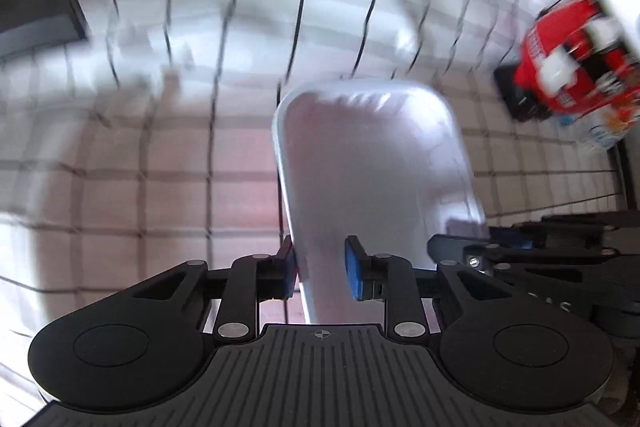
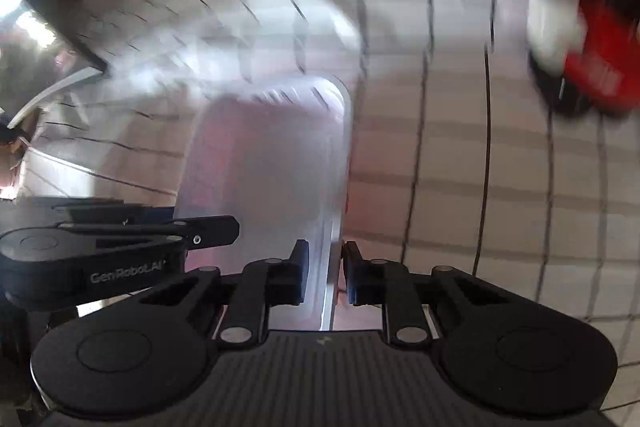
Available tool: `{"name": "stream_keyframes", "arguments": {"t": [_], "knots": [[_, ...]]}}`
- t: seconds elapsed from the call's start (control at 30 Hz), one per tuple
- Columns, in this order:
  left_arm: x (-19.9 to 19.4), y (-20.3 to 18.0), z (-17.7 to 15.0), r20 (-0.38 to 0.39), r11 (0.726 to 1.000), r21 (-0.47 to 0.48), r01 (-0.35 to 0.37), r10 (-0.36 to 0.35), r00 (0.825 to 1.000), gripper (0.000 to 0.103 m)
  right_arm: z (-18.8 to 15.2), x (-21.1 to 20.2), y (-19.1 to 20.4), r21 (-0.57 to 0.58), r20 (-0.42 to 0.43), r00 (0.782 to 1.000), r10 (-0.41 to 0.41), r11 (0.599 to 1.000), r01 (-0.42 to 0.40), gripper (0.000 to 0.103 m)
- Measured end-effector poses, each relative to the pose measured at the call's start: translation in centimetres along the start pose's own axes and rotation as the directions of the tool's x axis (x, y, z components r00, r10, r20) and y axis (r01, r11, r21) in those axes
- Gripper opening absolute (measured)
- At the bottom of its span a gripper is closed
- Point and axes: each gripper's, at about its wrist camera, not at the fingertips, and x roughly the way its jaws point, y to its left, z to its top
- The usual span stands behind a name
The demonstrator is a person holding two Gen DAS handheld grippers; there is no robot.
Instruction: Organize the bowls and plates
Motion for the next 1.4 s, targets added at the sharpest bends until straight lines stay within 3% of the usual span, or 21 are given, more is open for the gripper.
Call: {"name": "stream_keyframes", "arguments": {"t": [0.17, 0.33, 0.53, 0.7, 0.77, 0.87, 0.9, 1.17, 1.4], "knots": [[-8.8, -1.3, -0.8, 0.135, 0.997, 0.082, -0.002, -0.009, 0.991, 0.022, -0.2, -9.0, 3.0, -0.041, 0.158, 0.987, 0.02, 0.999, -0.013, 0.018], [-15.6, -2.9, -4.1, 0.275, 0.988, 0.148, -0.052, 0.009, 0.961, 0.022, -4.1, -15.6, 6.8, -0.129, 0.282, 0.959, 0.024, 0.992, 0.013, 0.018], [-18.8, -4.8, -9.2, 0.388, 0.976, 0.2, -0.081, -0.003, 0.921, 0.022, -9.6, -18.4, 7.9, -0.137, 0.329, 0.943, 0.051, 0.991, -0.006, 0.018], [-18.4, -4.9, -14.5, 0.454, 0.975, 0.224, 0.0, -0.105, 0.885, 0.021, -15.2, -17.3, 6.7, -0.12, 0.381, 0.923, 0.048, 0.993, -0.002, 0.028], [-16.2, -4.6, -16.4, 0.439, 0.976, 0.217, 0.032, -0.127, 0.889, 0.022, -17.3, -15.7, 6.1, -0.12, 0.384, 0.923, 0.035, 0.993, 0.012, 0.029], [-12.4, -3.2, -17.7, 0.36, 0.984, 0.126, 0.124, -0.162, 0.919, 0.018, -18.9, -12.8, 4.8, -0.058, 0.352, 0.936, 0.007, 0.998, 0.014, 0.03], [-11.5, -2.7, -18.0, 0.351, 0.987, 0.094, 0.134, -0.158, 0.923, 0.015, -19.4, -12.3, 4.5, -0.042, 0.366, 0.931, 0.004, 0.999, 0.013, 0.025], [-11.0, -2.2, -19.1, 0.37, 0.997, 0.076, 0.025, -0.051, 0.928, 0.014, -19.9, -12.8, 5.0, -0.075, 0.364, 0.93, 0.053, 0.997, -0.027, 0.025], [-11.0, -1.4, -20.1, 0.353, 0.998, 0.068, 0.017, -0.04, 0.935, 0.014, -17.6, -13.3, 4.4, 0.006, 0.433, 0.901, 0.018, 1.0, -0.023, 0.039]]}}
